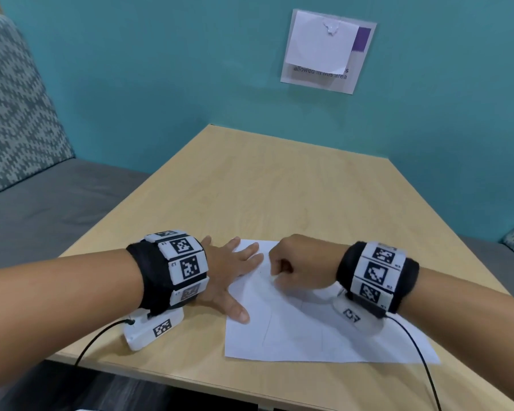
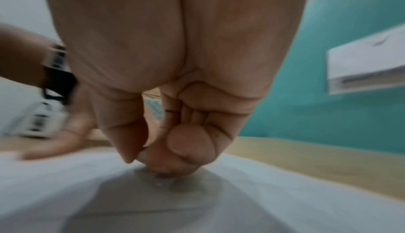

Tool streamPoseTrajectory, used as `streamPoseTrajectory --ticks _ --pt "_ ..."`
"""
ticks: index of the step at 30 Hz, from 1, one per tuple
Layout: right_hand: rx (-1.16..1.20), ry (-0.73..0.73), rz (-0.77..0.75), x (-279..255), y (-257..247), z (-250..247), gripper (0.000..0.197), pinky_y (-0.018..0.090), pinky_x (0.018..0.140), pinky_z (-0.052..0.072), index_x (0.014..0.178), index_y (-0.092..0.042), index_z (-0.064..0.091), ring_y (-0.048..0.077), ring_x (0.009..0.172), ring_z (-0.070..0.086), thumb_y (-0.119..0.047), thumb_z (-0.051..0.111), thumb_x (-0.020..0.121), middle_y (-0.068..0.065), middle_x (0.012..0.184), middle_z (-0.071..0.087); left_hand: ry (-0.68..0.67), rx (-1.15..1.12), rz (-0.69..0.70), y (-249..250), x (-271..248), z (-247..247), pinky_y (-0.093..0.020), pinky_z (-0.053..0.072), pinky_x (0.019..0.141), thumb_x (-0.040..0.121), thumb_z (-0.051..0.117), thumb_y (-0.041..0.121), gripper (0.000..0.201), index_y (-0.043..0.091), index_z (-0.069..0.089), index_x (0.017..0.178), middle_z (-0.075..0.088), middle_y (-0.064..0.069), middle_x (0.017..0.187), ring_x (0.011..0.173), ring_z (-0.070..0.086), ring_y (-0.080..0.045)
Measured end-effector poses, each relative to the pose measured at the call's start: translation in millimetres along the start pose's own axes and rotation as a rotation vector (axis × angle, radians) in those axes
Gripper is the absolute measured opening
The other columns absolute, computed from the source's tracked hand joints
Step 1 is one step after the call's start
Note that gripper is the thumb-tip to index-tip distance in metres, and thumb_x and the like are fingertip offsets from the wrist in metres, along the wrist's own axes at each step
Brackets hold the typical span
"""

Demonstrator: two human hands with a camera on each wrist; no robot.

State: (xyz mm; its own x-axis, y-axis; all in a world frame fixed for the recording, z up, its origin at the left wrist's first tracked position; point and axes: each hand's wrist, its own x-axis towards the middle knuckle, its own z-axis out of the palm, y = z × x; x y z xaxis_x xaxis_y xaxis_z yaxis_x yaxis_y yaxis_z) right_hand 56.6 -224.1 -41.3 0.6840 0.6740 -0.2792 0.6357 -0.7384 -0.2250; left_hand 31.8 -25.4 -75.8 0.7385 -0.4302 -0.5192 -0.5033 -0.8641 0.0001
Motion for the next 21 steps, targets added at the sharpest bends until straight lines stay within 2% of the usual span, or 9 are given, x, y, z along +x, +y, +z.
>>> streamPoseTrajectory --ticks 2,4,6,7,11,13,15,18,21 --pt "0.007 0.034 0.016 -0.3 3.6 1.2 0.012 0.034 0.063 0.049 0.081 -0.007 0.066 0.019 0.062 0.053 -0.018 0.061 0.08 0.001 0.071 0.064 -0.003 -0.003 -0.004 0.3 0.3 0.3 -0.068 0.0 0.116 0.078 0.053 0.081 0.118 0.031 -0.02 0.156 -0.027 0.013 0.163 0.152 -0.021 -0.021" --pt "-0.004 -0.019 -0.06 -7.5 -11.9 13.9 0.011 0.036 0.066 0.052 0.08 -0.009 0.065 0.021 0.067 0.058 -0.018 0.06 0.081 0.001 0.072 0.066 0.007 -0.009 0.002 -0.5 0.1 0.7 -0.068 -0.001 0.116 0.078 0.054 0.081 0.119 0.03 -0.02 0.156 -0.026 0.013 0.163 0.152 -0.021 -0.021" --pt "0.042 -0.091 -0.115 -14.3 -23.2 21.3 0.008 0.034 0.067 0.052 0.081 -0.014 0.064 0.015 0.066 0.056 -0.021 0.062 0.083 -0.005 0.071 0.062 0.004 -0.007 0.003 -1.2 -0.5 0.2 -0.068 0.0 0.116 0.079 0.054 0.08 0.119 0.029 -0.02 0.156 -0.027 0.012 0.163 0.152 -0.021 -0.022" --pt "0.038 -0.087 -0.099 -12.7 -20.3 18.5 0.008 0.033 0.068 0.052 0.081 -0.015 0.064 0.013 0.065 0.055 -0.023 0.063 0.084 -0.006 0.07 0.061 -0.002 -0.004 0.002 -0.7 -0.5 -0.2 -0.068 0.001 0.116 0.079 0.053 0.08 0.118 0.028 -0.02 0.156 -0.027 0.012 0.163 0.152 -0.021 -0.022" --pt "0.005 0.035 -0.011 -2.9 3.0 4.8 0.012 0.031 0.061 0.047 0.079 -0.007 0.066 0.013 0.059 0.049 -0.018 0.062 0.081 0.002 0.071 0.065 -0.01 0.006 -0.002 1.6 -1.3 -1.9 -0.068 0.002 0.116 0.079 0.052 0.08 0.118 0.028 -0.02 0.156 -0.027 0.012 0.163 0.152 -0.02 -0.022" --pt "-0.002 -0.006 -0.058 -7.3 -7.5 14.0 0.01 0.032 0.062 0.048 0.076 -0.01 0.062 0.014 0.061 0.05 -0.018 0.059 0.082 -0.001 0.07 0.063 -0.003 0.002 0.006 0.1 -1.4 -1.4 -0.068 0.001 0.116 0.079 0.052 0.081 0.118 0.028 -0.02 0.156 -0.027 0.012 0.163 0.152 -0.02 -0.022" --pt "0.014 -0.082 -0.088 -11.7 -17.0 19.4 0.008 0.028 0.065 0.048 0.078 -0.017 0.061 0.011 0.064 0.052 -0.022 0.06 0.084 -0.008 0.07 0.06 0.0 -0.003 0.011 -1.6 -1.2 -1.2 -0.068 0.001 0.116 0.079 0.052 0.081 0.119 0.028 -0.02 0.156 -0.027 0.012 0.163 0.152 -0.02 -0.023" --pt "0.006 -0.009 -0.002 -3.1 2.8 8.0 0.016 0.036 0.067 0.051 0.084 -0.009 0.066 0.013 0.064 0.051 -0.024 0.063 0.082 0.001 0.076 0.067 -0.006 0.014 0.009 -1.1 0.7 -0.5 -0.068 0.001 0.116 0.077 0.051 0.083 0.119 0.029 -0.02 0.156 -0.027 0.012 0.163 0.152 -0.02 -0.022" --pt "0.017 0.025 0.041 0.9 14.1 4.7 0.011 0.031 0.062 0.047 0.081 -0.011 0.066 0.014 0.061 0.05 -0.021 0.063 0.081 -0.005 0.069 0.061 -0.005 0.041 -0.015 1.4 -2.2 -4.8 -0.067 -0.002 0.116 0.078 0.052 0.082 0.118 0.029 -0.018 0.157 -0.024 0.011 0.164 0.152 -0.02 -0.022"
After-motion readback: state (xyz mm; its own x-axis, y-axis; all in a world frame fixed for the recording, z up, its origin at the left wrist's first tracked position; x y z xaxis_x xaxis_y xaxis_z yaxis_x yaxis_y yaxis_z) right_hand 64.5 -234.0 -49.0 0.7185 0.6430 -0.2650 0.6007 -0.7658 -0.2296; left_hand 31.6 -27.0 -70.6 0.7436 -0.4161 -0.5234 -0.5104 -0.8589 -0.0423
